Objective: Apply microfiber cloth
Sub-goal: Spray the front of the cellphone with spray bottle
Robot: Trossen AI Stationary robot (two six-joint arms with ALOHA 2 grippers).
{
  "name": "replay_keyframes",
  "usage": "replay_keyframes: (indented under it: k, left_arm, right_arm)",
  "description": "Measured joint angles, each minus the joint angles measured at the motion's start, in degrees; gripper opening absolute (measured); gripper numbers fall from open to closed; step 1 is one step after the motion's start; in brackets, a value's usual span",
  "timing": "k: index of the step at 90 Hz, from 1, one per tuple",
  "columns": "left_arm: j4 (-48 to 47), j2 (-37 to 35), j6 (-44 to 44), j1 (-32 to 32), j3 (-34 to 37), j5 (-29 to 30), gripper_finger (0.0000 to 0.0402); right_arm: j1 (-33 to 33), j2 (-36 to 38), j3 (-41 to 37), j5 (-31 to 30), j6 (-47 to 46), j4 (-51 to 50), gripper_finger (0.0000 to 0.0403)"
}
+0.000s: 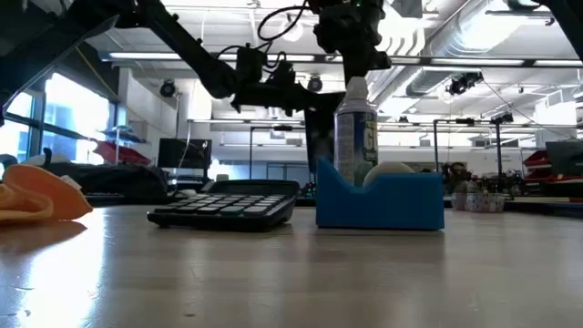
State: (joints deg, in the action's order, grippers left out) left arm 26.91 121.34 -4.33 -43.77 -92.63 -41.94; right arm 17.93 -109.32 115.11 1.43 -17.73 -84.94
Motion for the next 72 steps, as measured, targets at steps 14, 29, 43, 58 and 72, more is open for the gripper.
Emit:
replay_keyframes:
  k: [14, 29, 43, 58, 72]
  left_arm:
    - [0.03, 0.00, -0.25, -0.18, -0.01, 0.24, 0.0010]
    - [1.98, -0.14, 2.33, -1.01, -0.01, 0.47, 0.0010]
    - [3.02, -1.58, 3.83, -1.81, -0.01, 0.20, 0.0010]
    - [2.60, -3.66, 4.53, -2.89, -0.01, -2.82, 0.0010]
    - [4.22, -6.02, 7.66, -5.57, -0.06, -7.77, 0.0010]
  right_arm:
    - [0.00, 1.84, -0.18, -3.02, -0.20, 0.50, 0.0000]
    - [0.01, 3.07, -0.16, -4.57, -0.20, 0.99, 0.0000]
    - [-0.11, 3.78, -0.16, -5.89, 0.33, 1.79, 0.0000]
    - [-0.50, 5.95, -0.11, -12.19, 4.62, 2.22, 0.0000]
    - [-0.48, 9.95, -1.94, -14.82, 6.42, 3.79, 0.0000]
